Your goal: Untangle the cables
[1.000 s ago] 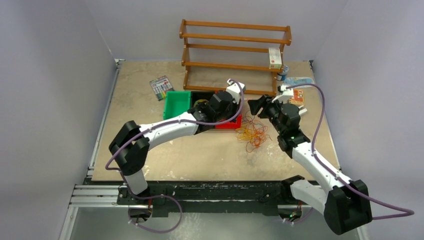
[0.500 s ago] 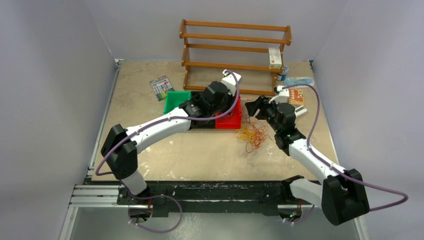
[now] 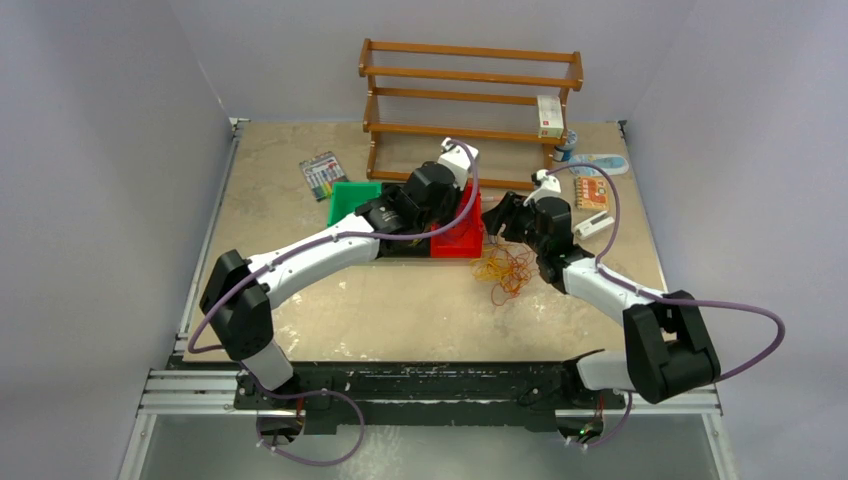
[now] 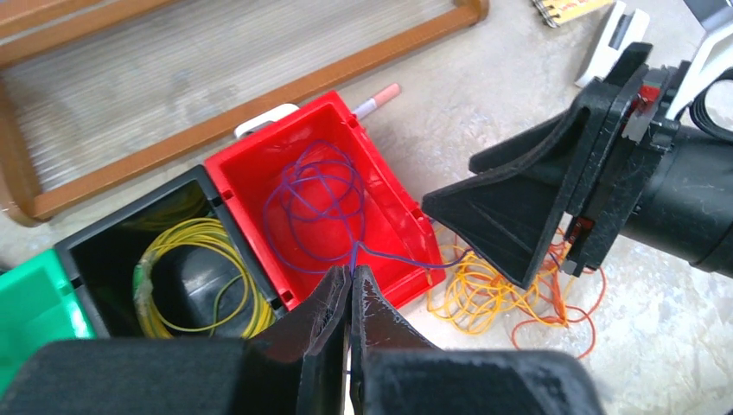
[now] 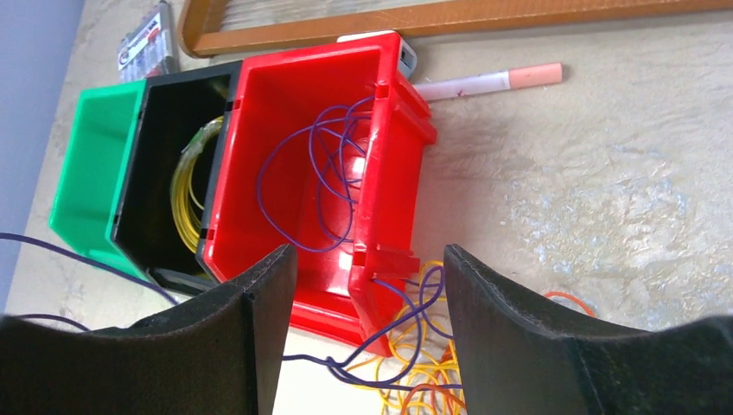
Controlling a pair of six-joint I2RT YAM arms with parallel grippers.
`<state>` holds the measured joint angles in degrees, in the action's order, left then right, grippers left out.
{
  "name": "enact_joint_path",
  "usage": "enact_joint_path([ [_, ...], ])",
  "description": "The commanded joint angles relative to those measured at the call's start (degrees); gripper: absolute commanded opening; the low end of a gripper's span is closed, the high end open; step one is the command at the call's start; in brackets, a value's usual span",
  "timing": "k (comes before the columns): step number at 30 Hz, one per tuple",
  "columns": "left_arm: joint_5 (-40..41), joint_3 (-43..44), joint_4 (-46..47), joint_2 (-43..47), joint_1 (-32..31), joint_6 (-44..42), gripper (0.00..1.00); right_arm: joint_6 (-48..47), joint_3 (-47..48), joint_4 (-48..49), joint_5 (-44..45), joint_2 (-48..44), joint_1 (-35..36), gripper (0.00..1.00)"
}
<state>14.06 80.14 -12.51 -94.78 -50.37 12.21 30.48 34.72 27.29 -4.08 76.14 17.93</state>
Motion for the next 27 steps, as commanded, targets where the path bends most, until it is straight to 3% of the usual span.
enact_joint_path([
  [1, 7.02, 4.43, -1.20, 3.85, 0.86, -1.62, 0.00, 0.96, 0.88, 0.68, 2.39, 0.24, -0.14, 0.65],
  [20, 12.32, 5.19, -2.93, 9.06, 7.72, -0.03, 0.00, 0.94, -1.11, 0.03, 4.58, 2.45, -0.09, 0.62],
  [27, 9.17, 4.30, -1.27, 10.79, 8.06, -0.59, 0.00, -2.45, -0.62, -0.41, 3.09, -4.45, -0.09, 0.63],
])
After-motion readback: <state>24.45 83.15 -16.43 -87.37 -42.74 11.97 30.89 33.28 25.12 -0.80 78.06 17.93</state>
